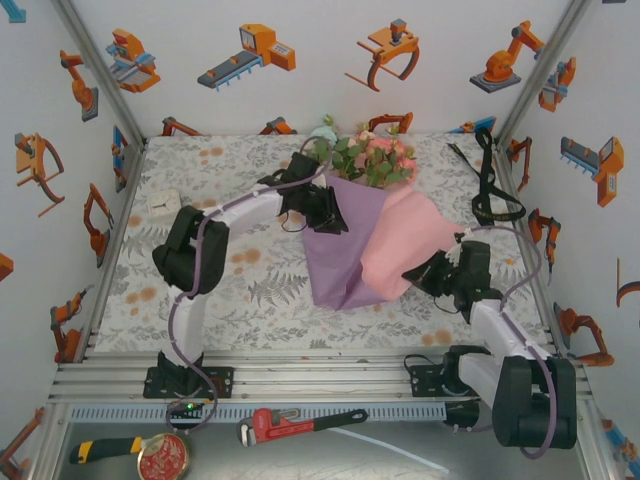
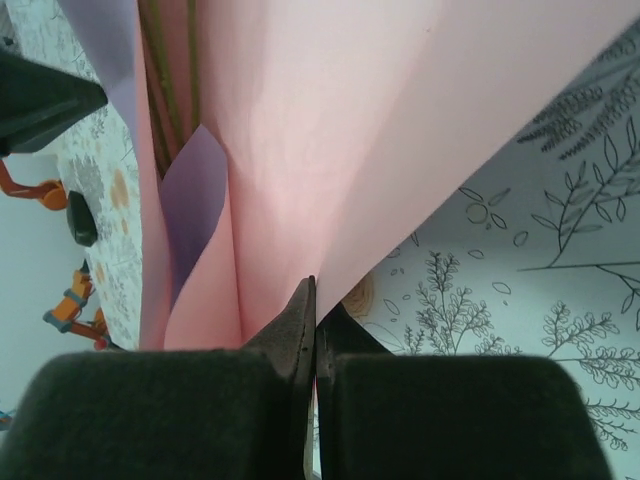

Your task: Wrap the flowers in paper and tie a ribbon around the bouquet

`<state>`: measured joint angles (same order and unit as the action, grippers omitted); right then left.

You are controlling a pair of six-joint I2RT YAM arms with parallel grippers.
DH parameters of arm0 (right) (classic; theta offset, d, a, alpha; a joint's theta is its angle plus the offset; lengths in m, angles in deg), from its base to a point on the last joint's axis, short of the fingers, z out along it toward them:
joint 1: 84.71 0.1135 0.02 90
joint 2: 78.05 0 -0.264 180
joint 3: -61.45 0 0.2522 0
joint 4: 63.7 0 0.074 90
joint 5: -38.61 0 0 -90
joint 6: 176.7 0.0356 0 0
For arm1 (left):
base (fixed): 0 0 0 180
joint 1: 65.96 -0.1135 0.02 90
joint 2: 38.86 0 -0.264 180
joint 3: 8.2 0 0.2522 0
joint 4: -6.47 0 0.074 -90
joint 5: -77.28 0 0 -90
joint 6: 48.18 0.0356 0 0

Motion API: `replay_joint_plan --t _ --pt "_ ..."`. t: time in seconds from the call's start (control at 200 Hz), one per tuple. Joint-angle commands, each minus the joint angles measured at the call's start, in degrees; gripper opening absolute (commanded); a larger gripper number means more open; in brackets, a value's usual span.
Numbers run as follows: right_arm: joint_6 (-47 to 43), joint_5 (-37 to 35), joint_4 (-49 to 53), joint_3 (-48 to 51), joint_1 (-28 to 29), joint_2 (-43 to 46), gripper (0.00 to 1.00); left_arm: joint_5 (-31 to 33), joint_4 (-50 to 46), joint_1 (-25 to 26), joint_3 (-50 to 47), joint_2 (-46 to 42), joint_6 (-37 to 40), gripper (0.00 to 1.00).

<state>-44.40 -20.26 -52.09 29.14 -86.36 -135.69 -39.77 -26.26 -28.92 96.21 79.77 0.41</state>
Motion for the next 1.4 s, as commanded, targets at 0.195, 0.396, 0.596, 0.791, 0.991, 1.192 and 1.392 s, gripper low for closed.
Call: replay_joint_plan --t 0.195,0.396,0.596,0.791,0.991,1.192,1.392 --pt "-5.3 3.7 2.0 -4.8 0.4 -2.3 0.00 -5.7 -0.3 3.7 -8.3 -8.3 0.3 0.31" --pt "-7.4 6.3 2.2 -7.7 1.7 -5.4 0.00 -6.4 -0.6 8.0 -5.4 0.7 0.3 0.27" --pt "-10.2 7.3 3.7 -11.5 6.3 -5.0 0.20 -4.2 1.7 6.9 -4.9 3.5 -0.4 0.24" --pt "-12.9 2.3 4.6 -15.4 7.8 -10.2 0.38 -5.2 3.4 6.0 -4.1 5.8 -1.6 0.24" --pt "-13.7 7.0 1.3 -20.8 8.7 -17.1 0.00 -5.4 4.2 5.7 -5.0 7.4 -1.8 0.24" --pt "-17.0 13.7 -1.7 -22.7 14.0 -19.4 0.00 -5.5 4.8 5.0 -3.4 9.4 -2.1 0.24" --pt "-12.1 17.5 -9.4 -25.2 16.1 -25.6 0.00 -4.8 5.0 4.6 -2.8 9.8 -2.7 0.24"
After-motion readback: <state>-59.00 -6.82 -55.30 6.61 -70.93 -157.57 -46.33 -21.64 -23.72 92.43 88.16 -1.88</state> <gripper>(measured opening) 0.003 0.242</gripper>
